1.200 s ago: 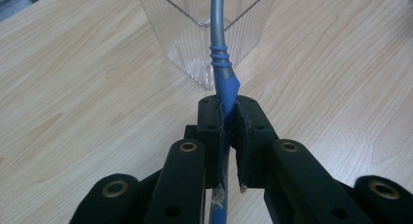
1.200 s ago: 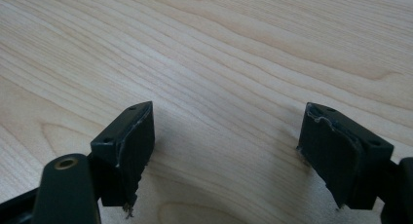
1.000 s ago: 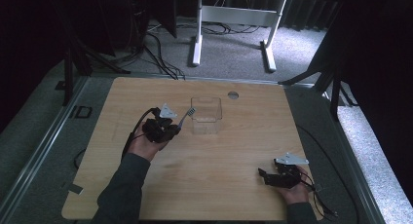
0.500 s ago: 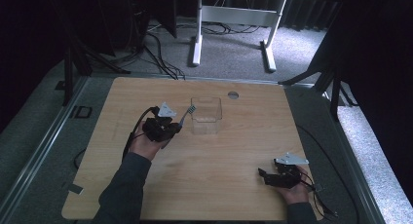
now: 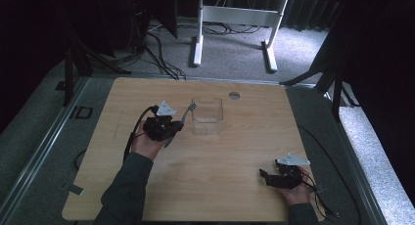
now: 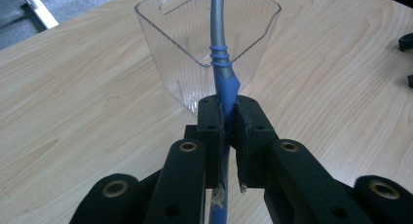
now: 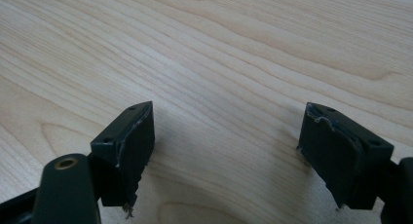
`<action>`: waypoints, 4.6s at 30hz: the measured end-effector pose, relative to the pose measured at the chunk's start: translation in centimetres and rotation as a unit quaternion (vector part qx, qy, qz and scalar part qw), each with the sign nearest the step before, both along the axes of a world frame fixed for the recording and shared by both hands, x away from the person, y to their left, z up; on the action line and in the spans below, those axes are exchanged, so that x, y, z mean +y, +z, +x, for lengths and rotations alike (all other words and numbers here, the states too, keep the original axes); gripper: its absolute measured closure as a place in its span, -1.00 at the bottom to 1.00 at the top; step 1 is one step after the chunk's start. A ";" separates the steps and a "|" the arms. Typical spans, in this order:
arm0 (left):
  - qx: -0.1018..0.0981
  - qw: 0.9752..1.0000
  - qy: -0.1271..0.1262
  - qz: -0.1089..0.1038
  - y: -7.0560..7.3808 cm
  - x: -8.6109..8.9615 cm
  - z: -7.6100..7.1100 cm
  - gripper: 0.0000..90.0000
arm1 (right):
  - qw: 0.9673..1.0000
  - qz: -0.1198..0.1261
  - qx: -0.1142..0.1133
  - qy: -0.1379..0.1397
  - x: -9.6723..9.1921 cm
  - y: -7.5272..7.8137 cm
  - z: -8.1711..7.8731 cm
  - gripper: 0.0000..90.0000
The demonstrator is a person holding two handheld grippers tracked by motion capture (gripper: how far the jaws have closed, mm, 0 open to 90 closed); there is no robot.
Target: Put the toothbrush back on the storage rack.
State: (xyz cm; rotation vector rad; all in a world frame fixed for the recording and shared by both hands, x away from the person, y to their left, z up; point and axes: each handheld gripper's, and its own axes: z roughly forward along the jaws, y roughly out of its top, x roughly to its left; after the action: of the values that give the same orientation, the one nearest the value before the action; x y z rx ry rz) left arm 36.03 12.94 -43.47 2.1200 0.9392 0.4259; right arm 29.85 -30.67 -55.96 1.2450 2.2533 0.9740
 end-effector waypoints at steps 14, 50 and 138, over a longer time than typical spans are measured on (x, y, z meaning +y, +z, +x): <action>-0.018 1.000 0.008 -0.024 0.2 0.2 0.0 0.82 | 1.000 0.000 0.000 0.000 0.0 0.0 0.0 -0.54; -0.040 0.995 0.031 -0.088 0.1 0.4 0.2 0.82 | 1.000 0.000 0.000 0.001 0.0 0.0 0.0 -0.54; -0.062 0.977 0.058 -0.196 0.9 -1.1 2.6 0.82 | 1.000 0.000 -0.001 0.003 0.0 0.0 0.1 -0.54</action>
State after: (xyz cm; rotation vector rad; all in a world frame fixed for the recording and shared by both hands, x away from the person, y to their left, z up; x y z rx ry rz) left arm 38.63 11.81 -42.61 1.6704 0.9865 0.3903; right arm 29.93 -30.68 -55.96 1.2388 2.2565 0.9769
